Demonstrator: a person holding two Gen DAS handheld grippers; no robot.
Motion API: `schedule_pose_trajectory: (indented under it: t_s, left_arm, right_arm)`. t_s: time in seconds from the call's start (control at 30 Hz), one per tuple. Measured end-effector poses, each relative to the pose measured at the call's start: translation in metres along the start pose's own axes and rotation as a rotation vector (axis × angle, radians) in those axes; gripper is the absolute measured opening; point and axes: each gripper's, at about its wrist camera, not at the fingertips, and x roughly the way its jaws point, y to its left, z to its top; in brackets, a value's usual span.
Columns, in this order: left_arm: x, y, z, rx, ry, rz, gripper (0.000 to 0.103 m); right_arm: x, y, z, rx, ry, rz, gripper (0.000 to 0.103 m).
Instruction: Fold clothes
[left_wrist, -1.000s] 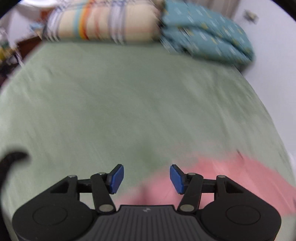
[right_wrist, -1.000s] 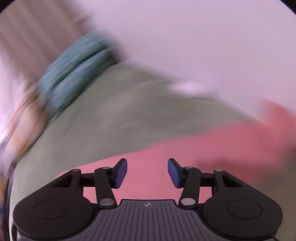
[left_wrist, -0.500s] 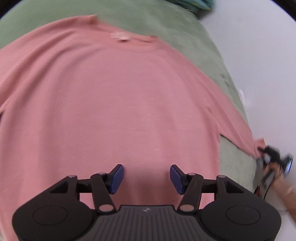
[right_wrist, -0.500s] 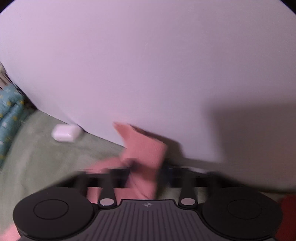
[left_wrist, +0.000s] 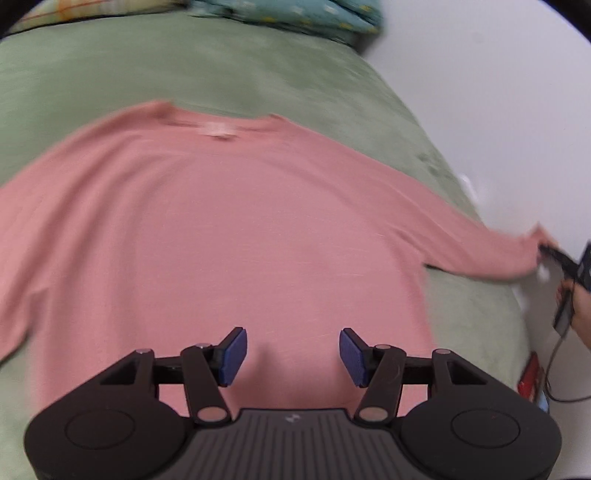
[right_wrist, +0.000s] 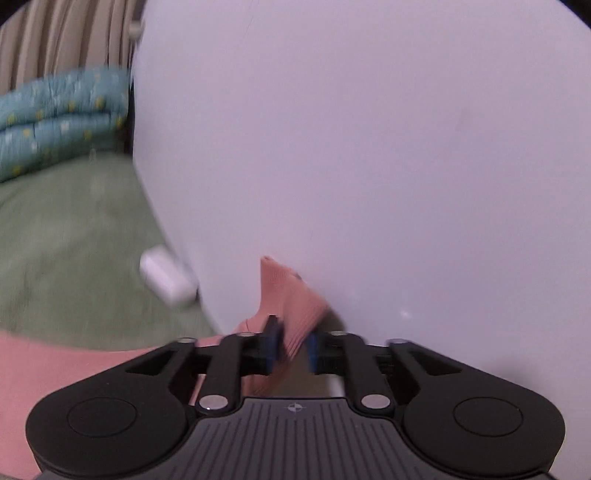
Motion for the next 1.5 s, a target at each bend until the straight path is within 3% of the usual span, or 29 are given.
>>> schedule_pose_trajectory:
  t_s: [0.07, 0.17, 0.27, 0.4, 0.5, 0.57, 0.6, 0.73, 0.87, 0.93, 1.0, 1.1, 1.17, 1.27, 1.37, 1.5]
  left_arm:
    - [-0.028, 0.036, -0.014, -0.089, -0.005, 0.061, 0.055]
    - [-0.061, 0.082, -0.038, -0.236, 0.006, 0.121, 0.055]
    - [-0.089, 0.111, -0.067, -0.367, 0.018, 0.117, 0.055]
    - [-0.106, 0.127, -0.114, -0.417, 0.106, 0.132, 0.055]
    - [-0.111, 0.128, -0.131, -0.422, 0.14, 0.148, 0.055]
    - [-0.116, 0.127, -0.142, -0.435, 0.152, 0.143, 0.055]
    - [-0.12, 0.127, -0.146, -0.436, 0.156, 0.141, 0.055]
    - [-0.119, 0.114, -0.163, -0.378, 0.193, 0.119, 0.055]
    - [-0.111, 0.107, -0.179, -0.364, 0.216, 0.115, 0.055]
    - [-0.108, 0.11, -0.183, -0.402, 0.212, 0.108, 0.055]
    - [-0.108, 0.114, -0.186, -0.441, 0.2, 0.105, 0.055]
    - [-0.11, 0.115, -0.187, -0.445, 0.194, 0.107, 0.055]
    - [-0.104, 0.117, -0.193, -0.463, 0.218, 0.067, 0.055]
    - [-0.093, 0.115, -0.198, -0.461, 0.253, 0.006, 0.055]
    - [-0.081, 0.104, -0.199, -0.394, 0.278, -0.009, 0.055]
    - [-0.065, 0.102, -0.202, -0.34, 0.303, 0.021, 0.056]
  right_arm:
    - [-0.025, -0.006, -0.007, 0.026, -0.004, -0.034, 0.053]
    - [-0.076, -0.019, -0.017, 0.046, 0.001, -0.044, 0.057]
    - [-0.155, -0.034, -0.048, 0.113, 0.108, 0.187, 0.057]
    - [-0.22, -0.01, -0.135, 0.214, 0.535, 0.659, 0.054]
    - [-0.251, 0.02, -0.202, 0.261, 0.764, 0.768, 0.043]
    - [-0.263, 0.031, -0.214, 0.206, 0.756, 0.743, 0.042]
    - [-0.277, 0.044, -0.218, 0.1, 0.716, 0.708, 0.042]
    - [-0.314, 0.068, -0.226, -0.164, 0.596, 0.714, 0.042]
    - [-0.294, 0.089, -0.232, -0.098, 0.627, 0.68, 0.041]
    - [-0.277, 0.097, -0.231, -0.047, 0.657, 0.678, 0.006]
    - [-0.265, 0.098, -0.231, 0.017, 0.698, 0.686, 0.007]
    - [-0.264, 0.078, -0.219, 0.026, 0.681, 0.678, 0.007]
    - [-0.259, 0.064, -0.218, 0.055, 0.694, 0.678, 0.007]
    - [-0.247, 0.072, -0.224, 0.032, 0.762, 0.74, 0.009]
    - [-0.24, 0.075, -0.224, 0.042, 0.795, 0.765, 0.018]
    - [-0.234, 0.057, -0.225, 0.189, 0.797, 0.779, 0.037]
